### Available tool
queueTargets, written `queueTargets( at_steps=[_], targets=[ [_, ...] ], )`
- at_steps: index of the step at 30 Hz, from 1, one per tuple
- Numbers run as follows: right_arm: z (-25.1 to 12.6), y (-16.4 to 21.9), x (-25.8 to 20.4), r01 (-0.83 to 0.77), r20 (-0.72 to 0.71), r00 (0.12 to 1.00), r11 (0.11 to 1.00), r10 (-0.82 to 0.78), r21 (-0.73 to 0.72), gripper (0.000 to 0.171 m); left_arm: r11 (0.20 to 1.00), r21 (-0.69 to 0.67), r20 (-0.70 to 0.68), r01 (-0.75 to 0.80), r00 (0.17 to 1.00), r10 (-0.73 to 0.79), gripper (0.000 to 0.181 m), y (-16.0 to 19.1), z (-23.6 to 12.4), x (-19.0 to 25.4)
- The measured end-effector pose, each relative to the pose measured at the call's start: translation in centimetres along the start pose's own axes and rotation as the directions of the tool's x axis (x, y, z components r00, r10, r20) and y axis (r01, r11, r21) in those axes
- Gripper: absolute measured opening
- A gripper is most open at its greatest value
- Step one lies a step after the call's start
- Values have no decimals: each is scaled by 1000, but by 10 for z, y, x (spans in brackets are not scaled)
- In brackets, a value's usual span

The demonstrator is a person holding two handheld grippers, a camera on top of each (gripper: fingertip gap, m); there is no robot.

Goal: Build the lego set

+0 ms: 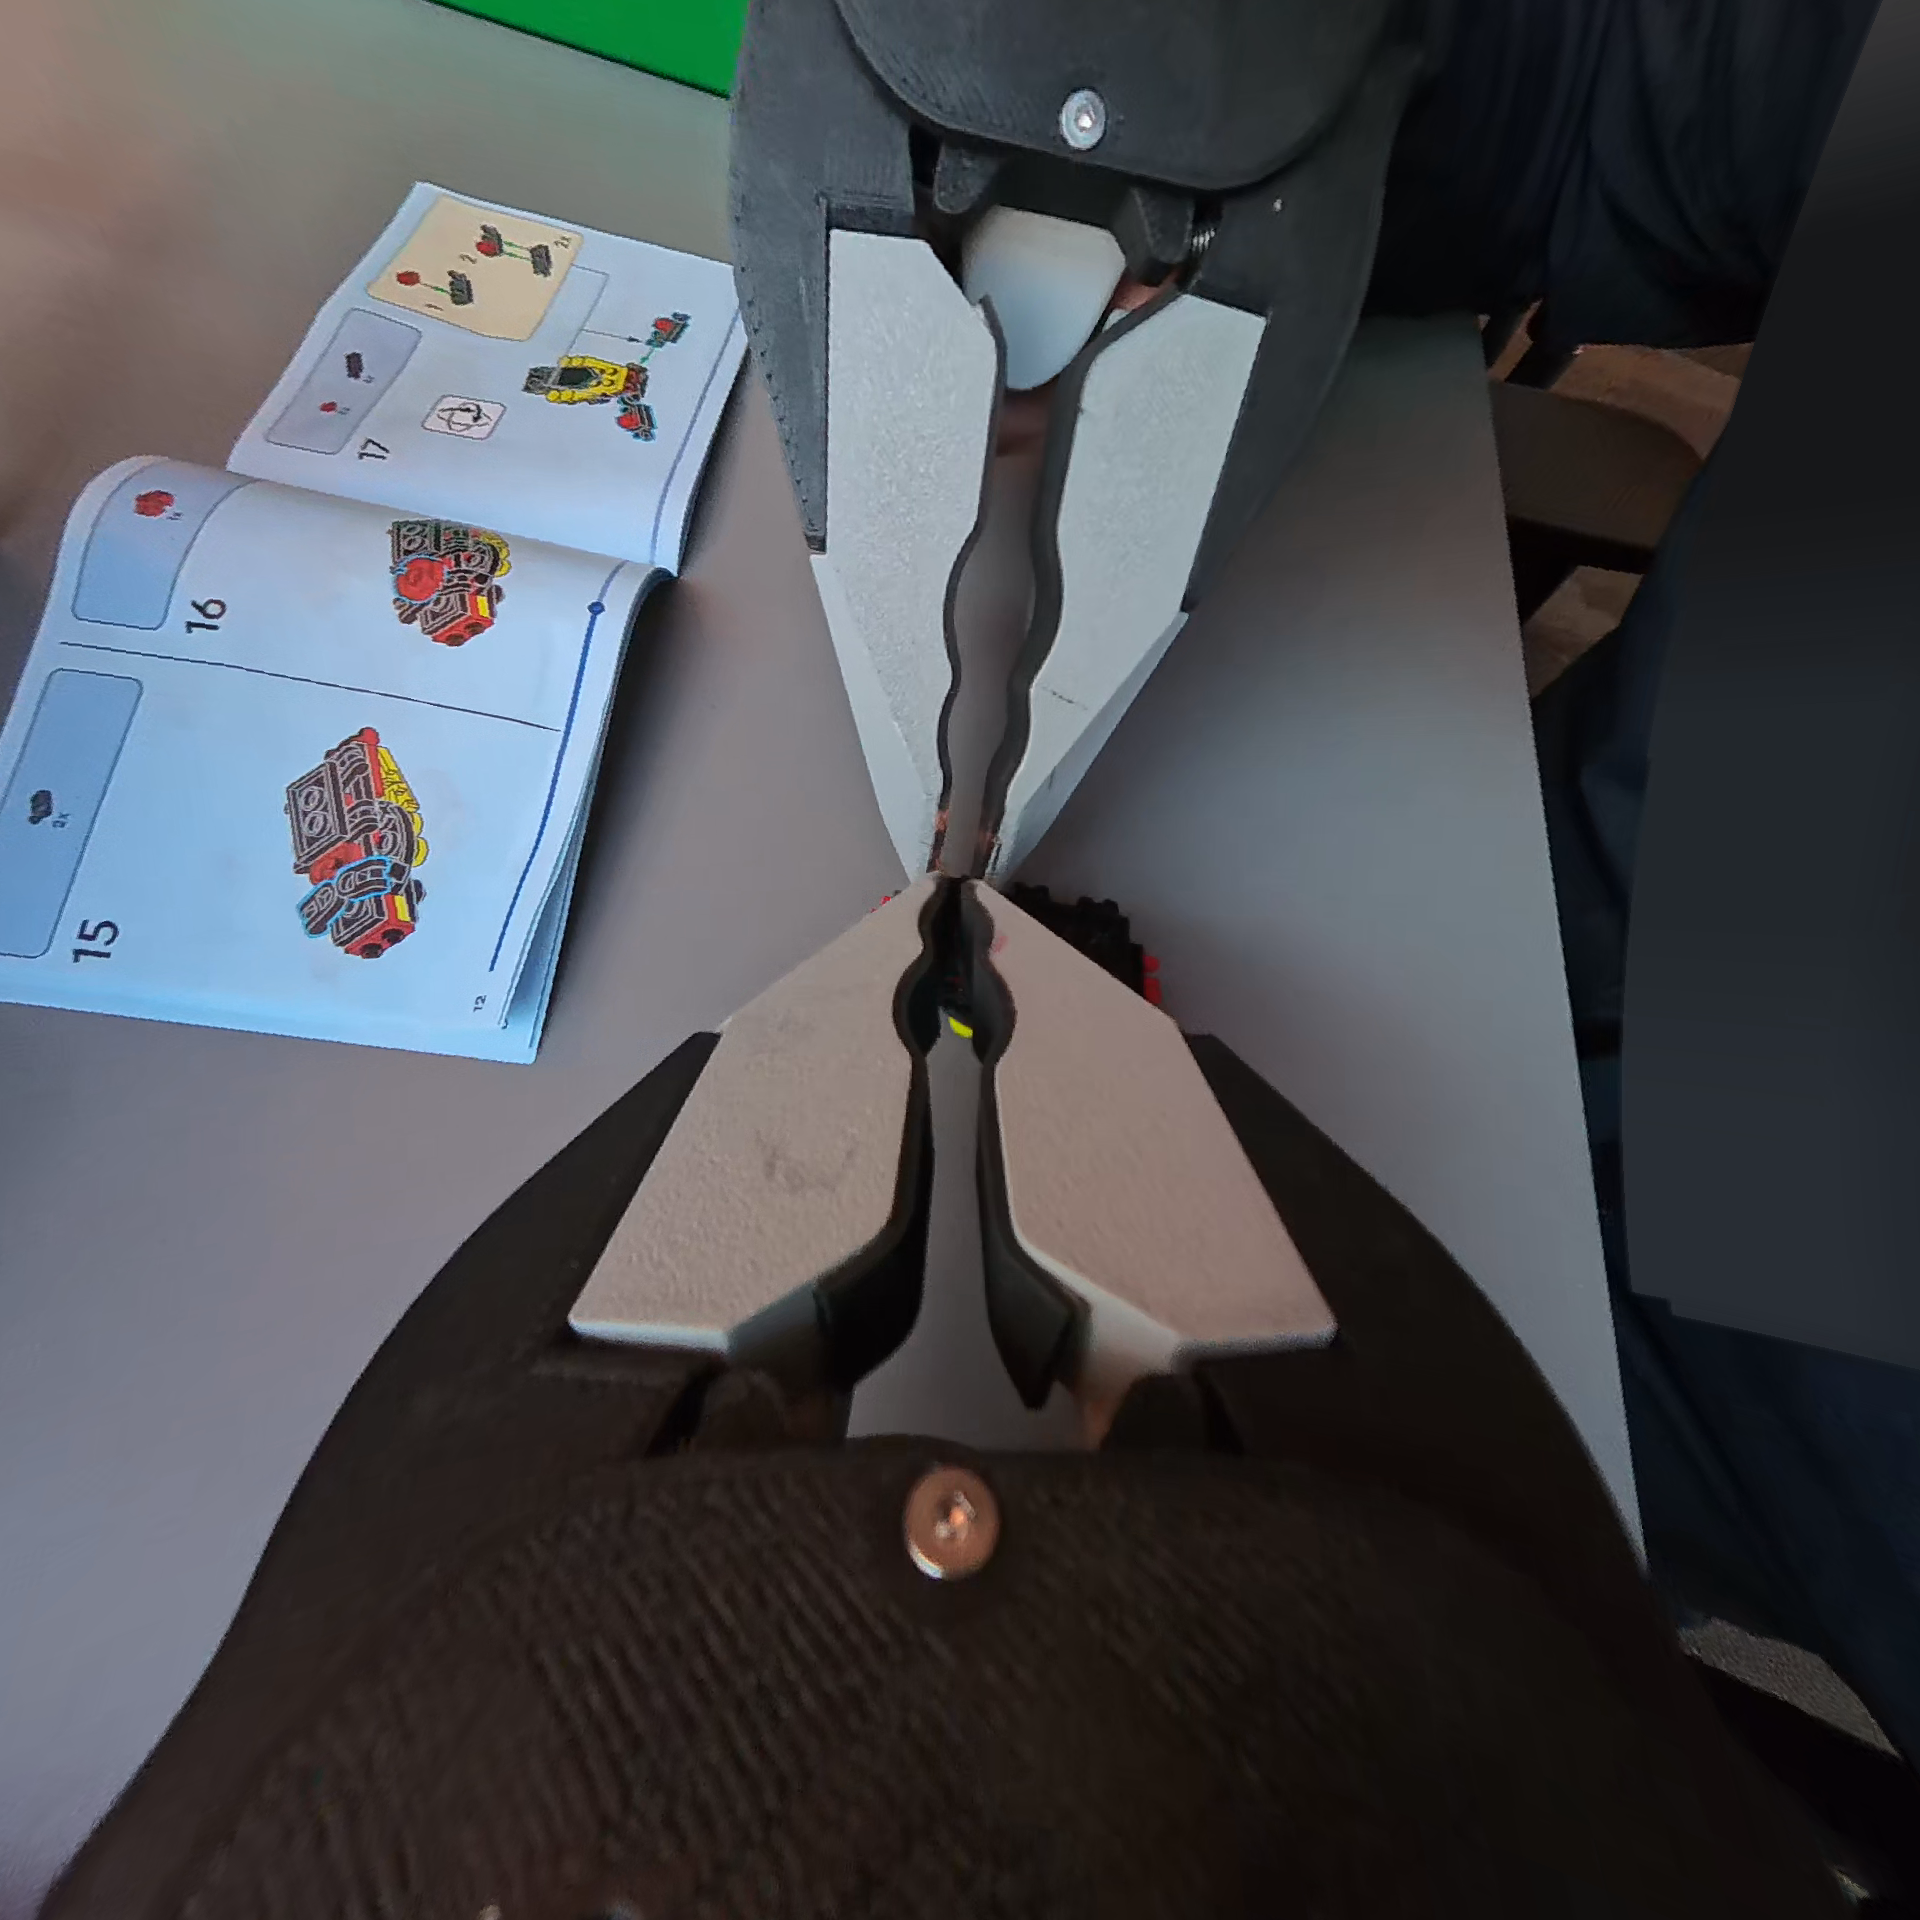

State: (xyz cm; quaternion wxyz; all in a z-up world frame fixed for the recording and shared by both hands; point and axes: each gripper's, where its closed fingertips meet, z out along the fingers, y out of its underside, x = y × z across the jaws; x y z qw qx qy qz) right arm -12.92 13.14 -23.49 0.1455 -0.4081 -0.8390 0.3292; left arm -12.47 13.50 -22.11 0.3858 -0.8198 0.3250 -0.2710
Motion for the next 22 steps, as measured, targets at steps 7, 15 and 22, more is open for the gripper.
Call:
queueTargets(
  at_steps=[7,15,22],
  targets=[
    [0,-1,0,5,-1,1000,1000,-5,-1,5,999,-32,13,-24,1000,25,0,4,5,1],
    [2,-2,2,15,0,1000,1000,-15,-11,5,999,-37,19,-12,1000,12,0,5,3,0],
    [2,-3,4,18,-4,1000,1000,-18,-19,5,997,-37,35,74,997,-73,0,4,3,-3]
  ],
)
